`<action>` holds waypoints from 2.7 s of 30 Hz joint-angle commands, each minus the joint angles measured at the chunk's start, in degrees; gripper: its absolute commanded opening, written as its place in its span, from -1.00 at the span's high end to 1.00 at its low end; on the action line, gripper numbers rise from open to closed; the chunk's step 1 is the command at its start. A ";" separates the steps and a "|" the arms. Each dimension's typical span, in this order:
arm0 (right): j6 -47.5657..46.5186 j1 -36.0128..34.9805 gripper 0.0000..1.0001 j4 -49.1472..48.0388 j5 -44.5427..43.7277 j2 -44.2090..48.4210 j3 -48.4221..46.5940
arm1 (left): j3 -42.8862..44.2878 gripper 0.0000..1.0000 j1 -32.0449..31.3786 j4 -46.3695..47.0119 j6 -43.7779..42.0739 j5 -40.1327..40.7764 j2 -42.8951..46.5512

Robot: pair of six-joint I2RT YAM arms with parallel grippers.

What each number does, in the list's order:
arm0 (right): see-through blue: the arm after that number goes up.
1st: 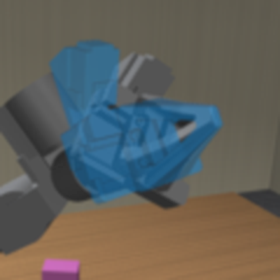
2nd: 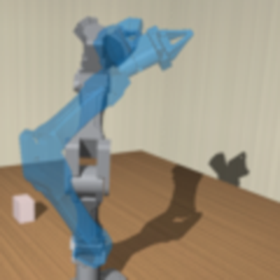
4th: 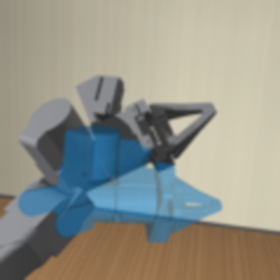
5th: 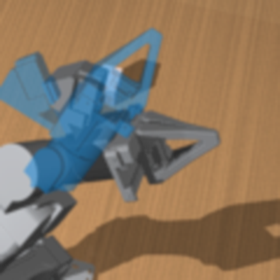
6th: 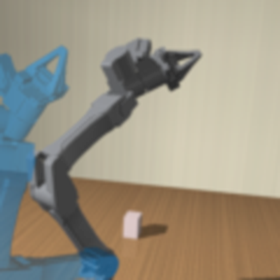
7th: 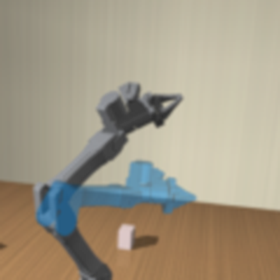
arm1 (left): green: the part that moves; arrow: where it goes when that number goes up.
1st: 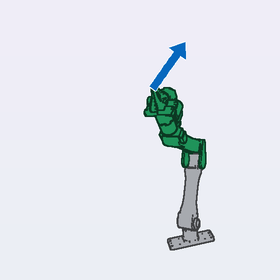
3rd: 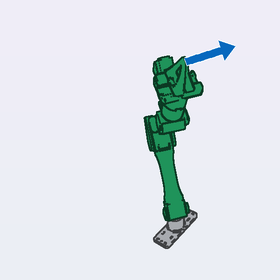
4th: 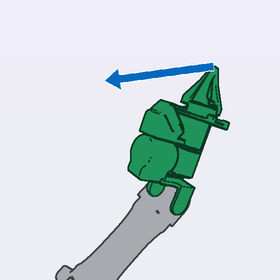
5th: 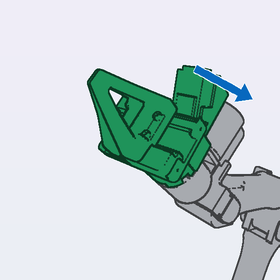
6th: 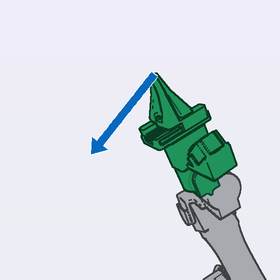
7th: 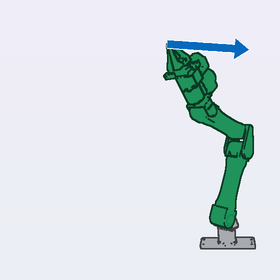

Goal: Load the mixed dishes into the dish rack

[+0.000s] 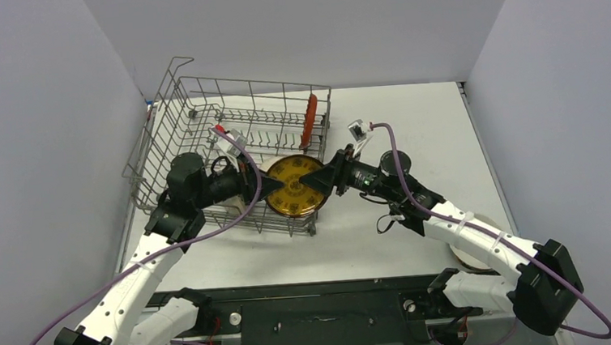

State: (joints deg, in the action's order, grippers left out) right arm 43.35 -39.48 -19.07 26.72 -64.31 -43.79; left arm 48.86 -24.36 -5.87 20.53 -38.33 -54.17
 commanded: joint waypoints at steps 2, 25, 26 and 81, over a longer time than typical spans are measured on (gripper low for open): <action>3.31 -0.57 0.20 -12.88 7.74 -2.28 1.48 | 0.42 1.00 -0.25 6.90 0.91 -3.49 1.19; 2.42 -12.10 1.00 34.91 -69.18 -13.37 -31.08 | 5.74 -0.93 -0.53 -14.91 -6.44 53.14 7.09; 2.72 -12.32 1.00 37.47 -72.12 -14.56 -34.41 | 5.50 -0.93 -0.61 -14.49 -6.59 52.47 7.27; -18.69 -10.05 1.00 48.16 -93.03 -71.03 -90.15 | 5.62 -0.93 -4.72 -16.31 -8.15 60.99 8.96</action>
State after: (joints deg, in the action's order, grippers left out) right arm 24.82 -49.63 30.87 -66.70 -132.77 -132.66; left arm 52.31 -28.40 -22.68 13.02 21.41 -45.34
